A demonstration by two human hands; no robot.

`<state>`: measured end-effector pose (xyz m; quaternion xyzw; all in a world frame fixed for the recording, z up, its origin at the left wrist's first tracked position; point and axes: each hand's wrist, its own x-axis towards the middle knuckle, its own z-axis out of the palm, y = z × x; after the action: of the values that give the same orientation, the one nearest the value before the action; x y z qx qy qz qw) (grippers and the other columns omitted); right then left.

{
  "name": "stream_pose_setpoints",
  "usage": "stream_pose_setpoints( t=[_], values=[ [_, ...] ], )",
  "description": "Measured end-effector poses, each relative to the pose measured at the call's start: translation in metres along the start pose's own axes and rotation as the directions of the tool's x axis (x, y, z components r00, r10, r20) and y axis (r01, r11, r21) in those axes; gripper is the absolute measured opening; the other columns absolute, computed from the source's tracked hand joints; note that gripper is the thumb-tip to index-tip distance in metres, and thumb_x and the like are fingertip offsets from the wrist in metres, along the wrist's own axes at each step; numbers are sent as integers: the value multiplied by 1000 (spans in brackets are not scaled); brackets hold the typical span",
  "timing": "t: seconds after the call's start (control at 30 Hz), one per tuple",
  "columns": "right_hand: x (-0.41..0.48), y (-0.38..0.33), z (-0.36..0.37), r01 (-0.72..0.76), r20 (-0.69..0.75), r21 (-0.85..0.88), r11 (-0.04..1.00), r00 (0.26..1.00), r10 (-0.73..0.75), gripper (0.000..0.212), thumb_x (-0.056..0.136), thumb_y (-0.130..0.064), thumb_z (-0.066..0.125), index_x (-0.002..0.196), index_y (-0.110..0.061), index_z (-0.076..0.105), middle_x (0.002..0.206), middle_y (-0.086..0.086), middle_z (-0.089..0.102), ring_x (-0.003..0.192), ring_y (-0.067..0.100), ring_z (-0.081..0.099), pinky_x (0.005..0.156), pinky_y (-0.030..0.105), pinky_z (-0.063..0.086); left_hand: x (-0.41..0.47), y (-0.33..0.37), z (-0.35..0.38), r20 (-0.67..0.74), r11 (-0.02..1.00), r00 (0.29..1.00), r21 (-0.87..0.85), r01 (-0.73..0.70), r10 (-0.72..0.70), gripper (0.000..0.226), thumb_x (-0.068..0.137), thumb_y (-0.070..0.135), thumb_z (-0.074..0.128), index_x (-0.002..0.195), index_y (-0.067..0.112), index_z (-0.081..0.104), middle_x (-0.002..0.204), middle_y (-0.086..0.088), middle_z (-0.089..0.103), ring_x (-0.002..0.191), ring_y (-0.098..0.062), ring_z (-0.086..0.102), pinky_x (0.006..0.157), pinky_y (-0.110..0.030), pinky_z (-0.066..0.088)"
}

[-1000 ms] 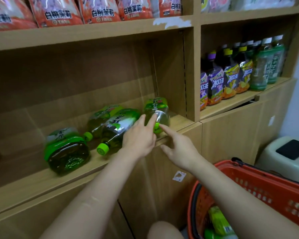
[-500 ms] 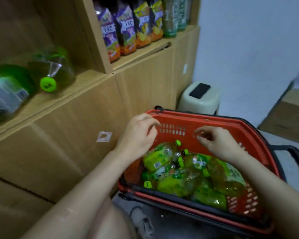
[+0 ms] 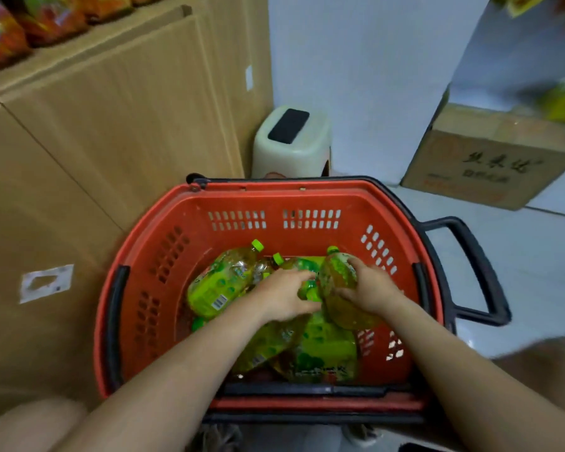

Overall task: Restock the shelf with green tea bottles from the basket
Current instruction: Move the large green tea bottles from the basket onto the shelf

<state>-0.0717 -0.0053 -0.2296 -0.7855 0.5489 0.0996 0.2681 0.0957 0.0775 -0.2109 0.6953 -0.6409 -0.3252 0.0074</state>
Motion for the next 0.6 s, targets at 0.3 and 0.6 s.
stream_pose_setpoints(
  t=[0.3, 0.6],
  values=[
    [12, -10, 15, -174, 131, -209, 962, 970, 204, 114, 69, -70, 64, 149, -25, -4, 147, 30, 25, 135, 46, 25, 106, 55, 30, 20, -11, 32, -186, 995, 982, 90, 39, -21, 33, 93, 36, 54, 125, 38, 46, 112, 3, 65, 83, -19, 61, 63, -29, 47],
    [24, -24, 20, -148, 133, 106, 983, 982, 134, 96, 75, -52, 70, 147, -37, 8, 149, 20, 10, 122, 45, 46, 96, 43, 49, 12, -41, 8, -407, 940, 855, -247, 236, -321, 49, 95, 39, 50, 136, 15, 37, 81, 4, 60, 64, -16, 57, 59, -31, 43]
  ],
)
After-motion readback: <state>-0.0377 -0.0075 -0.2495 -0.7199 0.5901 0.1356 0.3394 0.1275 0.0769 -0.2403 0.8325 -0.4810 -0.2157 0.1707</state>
